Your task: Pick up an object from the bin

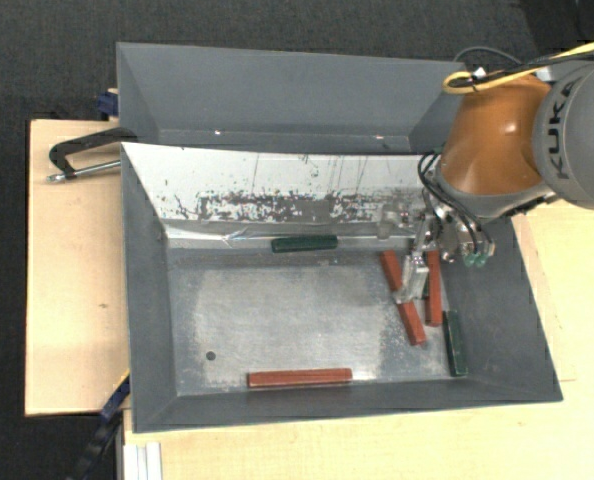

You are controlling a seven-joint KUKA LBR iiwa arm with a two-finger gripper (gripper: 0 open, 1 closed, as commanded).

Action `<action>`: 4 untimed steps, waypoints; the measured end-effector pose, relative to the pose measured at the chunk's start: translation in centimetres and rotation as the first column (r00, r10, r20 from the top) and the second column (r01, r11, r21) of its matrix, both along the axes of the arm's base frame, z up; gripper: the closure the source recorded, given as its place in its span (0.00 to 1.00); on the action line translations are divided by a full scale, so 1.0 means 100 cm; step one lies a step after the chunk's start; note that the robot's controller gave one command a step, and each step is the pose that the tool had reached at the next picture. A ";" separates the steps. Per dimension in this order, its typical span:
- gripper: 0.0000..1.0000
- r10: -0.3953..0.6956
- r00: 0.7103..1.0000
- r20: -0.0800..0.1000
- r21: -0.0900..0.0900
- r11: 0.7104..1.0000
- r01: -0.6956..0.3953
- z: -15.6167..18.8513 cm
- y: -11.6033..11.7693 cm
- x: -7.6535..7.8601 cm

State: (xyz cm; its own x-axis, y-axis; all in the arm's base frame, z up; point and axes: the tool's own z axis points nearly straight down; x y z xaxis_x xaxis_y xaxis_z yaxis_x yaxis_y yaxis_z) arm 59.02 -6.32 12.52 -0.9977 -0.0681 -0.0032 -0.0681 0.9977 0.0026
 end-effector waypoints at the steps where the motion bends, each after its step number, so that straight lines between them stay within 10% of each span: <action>1: 0.00 0.219 0.976 -0.002 -0.005 0.976 -0.219 -0.023 -0.021 -0.004; 3: 0.00 0.187 0.982 -0.001 -0.004 0.982 -0.187 -0.040 -0.074 -0.028; 4: 0.00 0.047 0.999 0.003 -0.002 0.999 -0.047 -0.041 -0.043 -0.007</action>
Offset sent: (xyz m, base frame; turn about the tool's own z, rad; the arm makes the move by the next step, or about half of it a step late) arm -0.0322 -0.0842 -0.0344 -0.2075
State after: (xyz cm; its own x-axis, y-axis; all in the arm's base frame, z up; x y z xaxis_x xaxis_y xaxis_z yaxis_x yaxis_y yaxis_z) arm 58.34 -10.67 8.46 -0.9934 -0.1146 -0.0060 -0.1146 0.9934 0.0000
